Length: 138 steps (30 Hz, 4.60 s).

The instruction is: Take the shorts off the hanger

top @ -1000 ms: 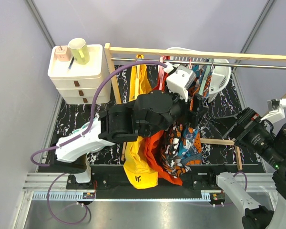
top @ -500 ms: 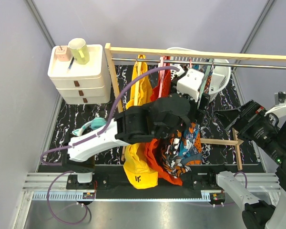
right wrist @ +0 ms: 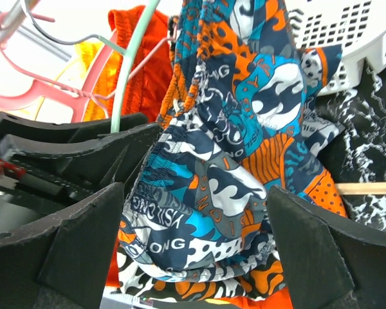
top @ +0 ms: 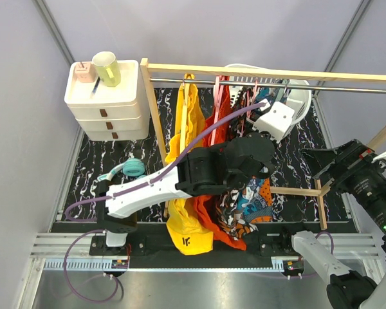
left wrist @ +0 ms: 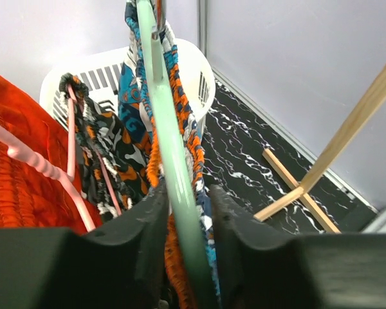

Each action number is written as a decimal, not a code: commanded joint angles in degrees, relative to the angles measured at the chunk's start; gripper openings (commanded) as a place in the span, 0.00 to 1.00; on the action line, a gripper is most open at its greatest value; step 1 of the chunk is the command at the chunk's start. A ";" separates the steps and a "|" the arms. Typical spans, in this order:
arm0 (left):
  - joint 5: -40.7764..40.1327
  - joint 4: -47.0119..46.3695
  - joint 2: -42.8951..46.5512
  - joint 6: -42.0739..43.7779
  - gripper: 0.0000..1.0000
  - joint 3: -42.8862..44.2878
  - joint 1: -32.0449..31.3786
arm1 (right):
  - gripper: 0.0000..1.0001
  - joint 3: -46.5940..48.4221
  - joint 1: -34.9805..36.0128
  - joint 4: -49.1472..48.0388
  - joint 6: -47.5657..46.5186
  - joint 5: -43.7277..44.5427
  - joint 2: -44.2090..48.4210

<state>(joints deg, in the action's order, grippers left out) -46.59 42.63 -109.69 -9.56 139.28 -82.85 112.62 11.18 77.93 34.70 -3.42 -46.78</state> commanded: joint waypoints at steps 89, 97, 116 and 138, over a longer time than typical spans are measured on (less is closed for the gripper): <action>20.04 -13.45 23.12 1.39 0.78 -20.19 -0.21 | 0.00 -27.89 -0.02 -50.16 3.71 -18.38 3.54; 25.57 -12.40 21.36 2.36 0.77 -19.05 -0.12 | 0.00 -28.42 -0.10 -40.96 6.87 -15.75 6.88; 30.59 0.52 10.46 3.50 0.67 -11.23 -3.11 | 0.00 -27.46 -0.02 -18.96 26.29 5.00 4.96; 27.60 6.06 7.12 -3.00 0.55 -8.06 -3.11 | 0.00 -26.31 -0.02 -19.48 29.29 4.12 5.21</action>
<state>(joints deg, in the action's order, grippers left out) -18.76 49.15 -101.80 -11.07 128.66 -85.86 84.75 11.18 62.06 62.89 0.38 -42.33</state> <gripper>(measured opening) 0.553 0.022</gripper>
